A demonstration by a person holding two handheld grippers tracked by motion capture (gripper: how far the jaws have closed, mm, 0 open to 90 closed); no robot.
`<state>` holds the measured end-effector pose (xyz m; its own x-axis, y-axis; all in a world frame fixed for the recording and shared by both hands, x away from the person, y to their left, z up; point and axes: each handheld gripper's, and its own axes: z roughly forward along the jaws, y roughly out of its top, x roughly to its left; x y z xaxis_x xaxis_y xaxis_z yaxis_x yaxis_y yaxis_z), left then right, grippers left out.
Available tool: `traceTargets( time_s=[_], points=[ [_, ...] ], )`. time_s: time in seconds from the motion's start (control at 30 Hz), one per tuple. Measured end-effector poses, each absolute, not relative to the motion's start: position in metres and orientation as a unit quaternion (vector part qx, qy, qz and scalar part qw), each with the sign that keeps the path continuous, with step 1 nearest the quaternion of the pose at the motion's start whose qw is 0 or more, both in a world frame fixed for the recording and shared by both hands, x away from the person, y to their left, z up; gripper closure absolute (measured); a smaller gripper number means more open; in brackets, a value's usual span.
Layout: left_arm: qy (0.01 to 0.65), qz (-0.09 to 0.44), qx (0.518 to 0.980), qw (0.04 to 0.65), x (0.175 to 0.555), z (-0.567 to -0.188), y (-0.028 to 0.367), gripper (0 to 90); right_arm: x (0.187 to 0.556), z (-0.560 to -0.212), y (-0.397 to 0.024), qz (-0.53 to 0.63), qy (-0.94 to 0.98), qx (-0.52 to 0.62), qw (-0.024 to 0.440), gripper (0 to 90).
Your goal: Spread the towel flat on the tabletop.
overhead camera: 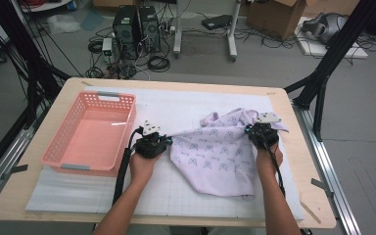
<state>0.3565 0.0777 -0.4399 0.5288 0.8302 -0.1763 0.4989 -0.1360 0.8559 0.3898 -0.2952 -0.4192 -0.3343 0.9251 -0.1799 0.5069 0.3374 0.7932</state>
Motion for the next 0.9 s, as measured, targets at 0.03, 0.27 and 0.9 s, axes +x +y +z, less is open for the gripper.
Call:
traceTargets(
  time_s=[0.03,0.27,0.9],
  points=[
    [0.455,0.165,0.731,0.481,0.356,-0.439,0.077,66.6,0.391,-0.417,-0.296,0.325,0.743,0.485,0.327,85.7],
    [0.411,0.138,0.761,0.483,0.331,-0.436,0.087,58.8,0.37,-0.405,-0.314,0.367,0.734,0.486,0.301,65.6],
    [0.4,0.084,0.792,0.452,0.313,-0.446,0.042,65.8,0.28,-0.418,-0.346,0.379,0.774,0.448,0.236,59.4]
  ],
)
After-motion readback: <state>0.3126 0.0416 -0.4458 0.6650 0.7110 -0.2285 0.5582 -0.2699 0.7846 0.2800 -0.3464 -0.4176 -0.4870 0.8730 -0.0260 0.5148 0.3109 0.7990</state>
